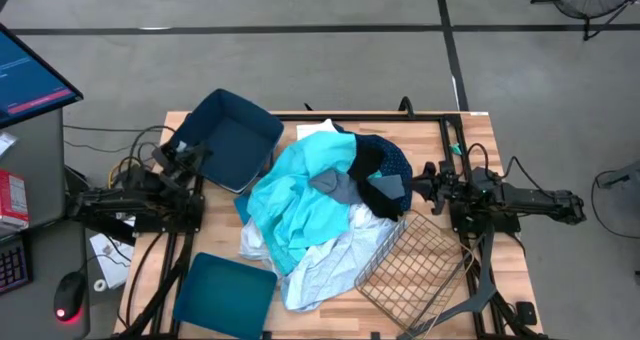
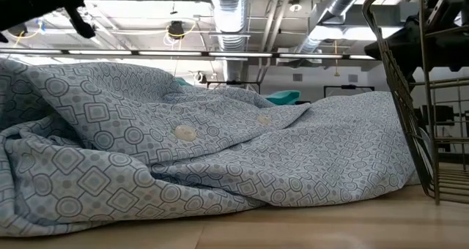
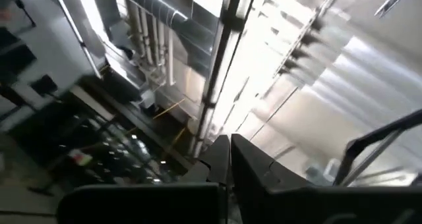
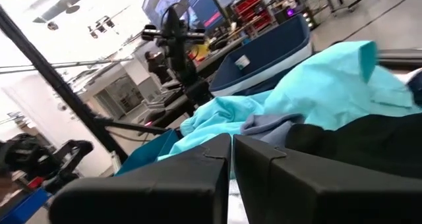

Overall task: Pick & Place Cloths
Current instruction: Put the black sock into the blue bin

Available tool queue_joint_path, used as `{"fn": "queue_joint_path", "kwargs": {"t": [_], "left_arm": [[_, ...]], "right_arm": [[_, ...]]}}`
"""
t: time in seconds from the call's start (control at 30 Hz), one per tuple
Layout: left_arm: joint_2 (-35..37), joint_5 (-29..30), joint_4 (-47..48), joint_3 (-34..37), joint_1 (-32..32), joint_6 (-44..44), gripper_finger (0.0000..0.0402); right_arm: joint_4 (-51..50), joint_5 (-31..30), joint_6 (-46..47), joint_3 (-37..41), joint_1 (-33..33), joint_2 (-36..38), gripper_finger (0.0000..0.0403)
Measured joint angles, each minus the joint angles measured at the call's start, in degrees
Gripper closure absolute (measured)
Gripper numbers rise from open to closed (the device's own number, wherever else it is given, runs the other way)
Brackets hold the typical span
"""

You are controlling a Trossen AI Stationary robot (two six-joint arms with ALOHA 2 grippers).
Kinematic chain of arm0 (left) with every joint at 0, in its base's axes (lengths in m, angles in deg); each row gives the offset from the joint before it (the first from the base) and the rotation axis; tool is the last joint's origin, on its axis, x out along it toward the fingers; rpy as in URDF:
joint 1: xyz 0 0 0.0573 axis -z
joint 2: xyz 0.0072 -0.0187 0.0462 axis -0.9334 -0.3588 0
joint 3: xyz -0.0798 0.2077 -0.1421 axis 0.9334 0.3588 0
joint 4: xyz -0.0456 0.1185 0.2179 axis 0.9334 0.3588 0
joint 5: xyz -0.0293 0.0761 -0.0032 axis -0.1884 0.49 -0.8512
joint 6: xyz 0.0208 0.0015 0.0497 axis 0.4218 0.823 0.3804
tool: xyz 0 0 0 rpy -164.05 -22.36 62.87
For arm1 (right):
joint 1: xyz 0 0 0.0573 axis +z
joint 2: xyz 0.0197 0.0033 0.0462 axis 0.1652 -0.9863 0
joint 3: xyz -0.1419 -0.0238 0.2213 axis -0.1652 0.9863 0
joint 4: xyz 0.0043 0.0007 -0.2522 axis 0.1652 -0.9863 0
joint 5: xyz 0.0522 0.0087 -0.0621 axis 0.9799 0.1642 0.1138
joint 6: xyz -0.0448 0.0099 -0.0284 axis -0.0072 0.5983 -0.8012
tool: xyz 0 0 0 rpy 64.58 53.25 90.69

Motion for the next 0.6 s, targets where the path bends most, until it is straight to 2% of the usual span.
{"fn": "queue_joint_path", "kwargs": {"t": [0.1, 0.2, 0.4, 0.6], "left_arm": [[-1.67, -3.63, -0.09, -2.48, 0.02, -1.38, 0.0401], [-6.53, -7.02, 0.02, -6.0, 0.02, -1.44, 0.0401], [-23.43, -14.25, 0.08, -16.33, 0.02, -0.89, 0.0401], [-40.54, -16.39, 1.39, -28.02, 0.0, -3.54, 0.0401]], "right_arm": [[0.92, -0.05, 0.01, -0.09, -0.02, -0.01, 0.0386], [0.88, -0.11, 0.0, -0.87, -0.02, -0.11, 0.0387], [10.22, -0.11, -1.44, -1.88, 0.02, -0.07, 0.0392], [20.02, -0.05, -8.38, -2.14, 0.17, -0.09, 0.0393]]}}
